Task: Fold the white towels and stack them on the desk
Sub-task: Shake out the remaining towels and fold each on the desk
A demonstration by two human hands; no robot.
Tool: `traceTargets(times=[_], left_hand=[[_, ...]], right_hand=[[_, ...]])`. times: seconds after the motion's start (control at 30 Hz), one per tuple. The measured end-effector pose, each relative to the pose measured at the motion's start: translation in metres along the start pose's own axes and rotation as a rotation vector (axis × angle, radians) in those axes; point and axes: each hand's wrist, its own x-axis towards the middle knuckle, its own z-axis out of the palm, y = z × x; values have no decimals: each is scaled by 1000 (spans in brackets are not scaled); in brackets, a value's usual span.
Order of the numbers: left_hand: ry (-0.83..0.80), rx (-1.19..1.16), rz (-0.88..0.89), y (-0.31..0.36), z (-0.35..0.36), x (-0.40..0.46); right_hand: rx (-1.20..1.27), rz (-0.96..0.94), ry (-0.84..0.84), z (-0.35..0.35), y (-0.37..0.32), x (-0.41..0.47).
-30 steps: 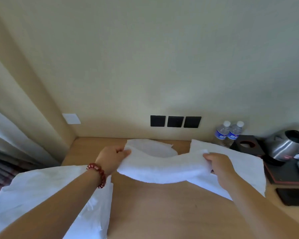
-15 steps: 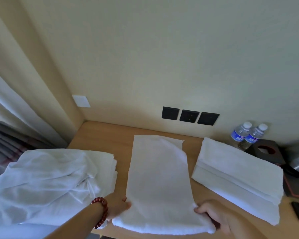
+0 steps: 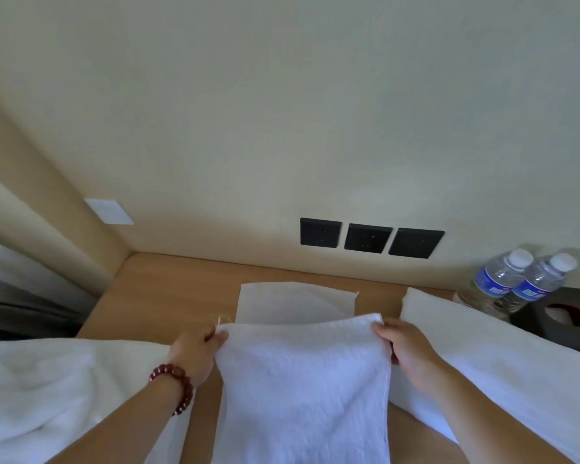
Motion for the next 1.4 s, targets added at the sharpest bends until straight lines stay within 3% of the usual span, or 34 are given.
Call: traceTargets(times=[0.1,0.2,0.3,0.4,0.5,0.6,0.73,0.87,0.93,1.03,1.1,1.23,1.4], left_hand=[[108,75,22,32,2,51],[193,3,-38,48,15,102],[218,98,-49,56,39,135],[277,22,-108,52,66,151],[314,-51,-158,43,80,164],[350,-47,-132,31,89,162],[443,92,112,9,104,100],[346,363,450,-38,124,22],[221,567,565,-64,136,-4],[46,754,562,-96,150,-22],[-1,769,446,-110,149,-26],[13,668,201,-130,142,-36],[66,515,125,-142,137,-53]], right_hand=[[2,-31,91,7,-14,57],[-87,-10,203,24,-15,105],[-375,-47,263,36,-12,139],[-554,-56,313,35,19,192],[-585,-92,321,36,33,208],[-433,-186,357,49,24,185],[-585,-426,553,64,43,138],[-809,-778,388,76,100,55],[-959,-884,311,72,132,23],[-1097,-885,263,64,174,-14],[-1137,-846,279,58,193,-31],[-1138,-679,368,45,217,-47],[-914,-456,425,47,224,-55]])
